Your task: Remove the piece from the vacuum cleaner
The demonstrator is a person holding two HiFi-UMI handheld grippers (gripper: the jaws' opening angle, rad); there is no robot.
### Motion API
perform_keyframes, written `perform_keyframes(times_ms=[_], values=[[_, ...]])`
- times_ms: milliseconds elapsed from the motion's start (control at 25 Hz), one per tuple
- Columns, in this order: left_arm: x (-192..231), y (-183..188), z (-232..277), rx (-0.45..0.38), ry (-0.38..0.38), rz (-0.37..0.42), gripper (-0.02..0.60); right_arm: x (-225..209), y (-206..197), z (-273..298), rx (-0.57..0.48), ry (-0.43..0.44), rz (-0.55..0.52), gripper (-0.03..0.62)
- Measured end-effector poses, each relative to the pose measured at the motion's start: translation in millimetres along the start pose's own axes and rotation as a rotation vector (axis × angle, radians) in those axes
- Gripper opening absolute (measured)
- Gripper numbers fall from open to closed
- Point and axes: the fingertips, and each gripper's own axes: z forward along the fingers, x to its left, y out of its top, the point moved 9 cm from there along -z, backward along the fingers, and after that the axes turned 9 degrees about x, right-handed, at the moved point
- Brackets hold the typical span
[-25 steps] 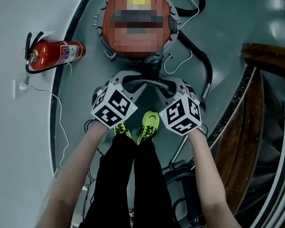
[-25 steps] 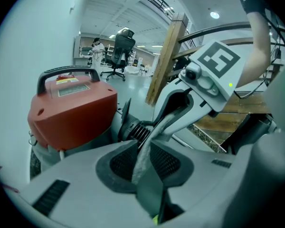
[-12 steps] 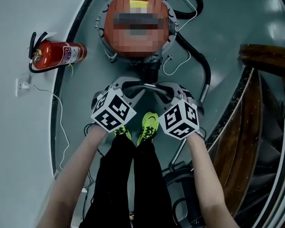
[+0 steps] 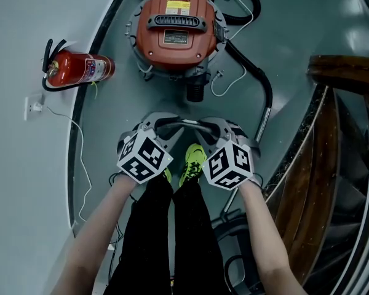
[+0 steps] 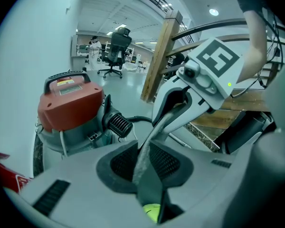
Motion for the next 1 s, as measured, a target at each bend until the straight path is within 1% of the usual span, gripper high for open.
perform_keyframes(times_ms=[200, 280, 600, 840, 1000], values=[[-18, -10, -9, 0.010, 0.005, -0.014, 0.086, 20, -2, -6, -0.006, 0.006, -0.009, 0.064], [-24, -13, -9, 0.011, 0.010, -0.008, 0.086, 27, -5, -7, -0.007, -0.003, -0.015, 0.064], [-46, -21, -4, 0.015, 0.053, 0.078, 0.081, 50, -21, -6, -0.032, -0.089, -0.062, 0.064], [-55, -23, -7, 0.002, 0.074, 0.093, 0.081, 59, -24, -10, -0.047, -0.140, -0.079, 0.064], [-55, -24, 0, 0.005, 0.103, 0.143, 0.081, 60, -29, -2, -0.056, -0.170, -0.071, 0.064]])
